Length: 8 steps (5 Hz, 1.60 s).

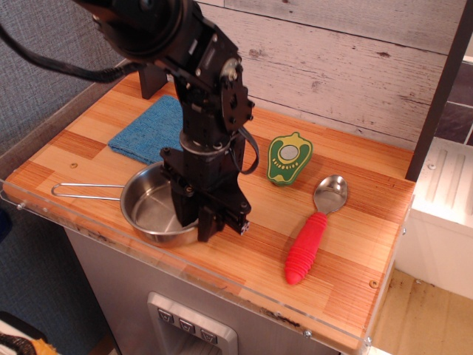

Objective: Move the pot and put it on the towel.

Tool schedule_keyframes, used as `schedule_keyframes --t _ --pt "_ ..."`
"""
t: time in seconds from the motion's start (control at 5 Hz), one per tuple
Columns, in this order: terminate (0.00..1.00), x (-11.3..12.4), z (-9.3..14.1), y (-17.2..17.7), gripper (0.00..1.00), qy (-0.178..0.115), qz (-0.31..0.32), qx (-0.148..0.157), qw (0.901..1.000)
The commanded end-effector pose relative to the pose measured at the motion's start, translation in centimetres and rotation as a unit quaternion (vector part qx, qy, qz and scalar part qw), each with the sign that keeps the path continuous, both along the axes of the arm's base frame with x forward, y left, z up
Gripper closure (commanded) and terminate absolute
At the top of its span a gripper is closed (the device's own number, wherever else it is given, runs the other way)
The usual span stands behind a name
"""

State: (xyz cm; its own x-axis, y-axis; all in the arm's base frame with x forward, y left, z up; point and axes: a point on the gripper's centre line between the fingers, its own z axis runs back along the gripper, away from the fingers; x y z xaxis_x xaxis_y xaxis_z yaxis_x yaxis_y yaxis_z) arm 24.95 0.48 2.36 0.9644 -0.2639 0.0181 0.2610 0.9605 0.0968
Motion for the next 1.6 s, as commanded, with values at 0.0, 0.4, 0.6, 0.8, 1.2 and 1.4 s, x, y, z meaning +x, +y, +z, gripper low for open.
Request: schedule_keyframes --t 0.0,0.4,0.6,0.8,1.2,1.4 --pt "0.00 0.3 2.7 0.2 1.00 -0.034 -0.030 -0.008 0.9989" --pt "0.00 0.1 4.3 0.5 1.00 -0.043 -0.040 -0.022 0.9980" --pt "0.00 1.3 7.4 1.7 1.00 -0.077 -0.051 -0.031 0.9953" --pt "0.00 2.7 10.6 3.4 1.00 -0.106 -0.050 -0.042 0.9922" --pt "0.00 6.4 13.8 7.3 1.00 -0.128 -0.008 -0.035 0.9911" --pt "0.00 8.4 12.8 8.5 1.00 -0.116 0.005 -0.012 0.9931"
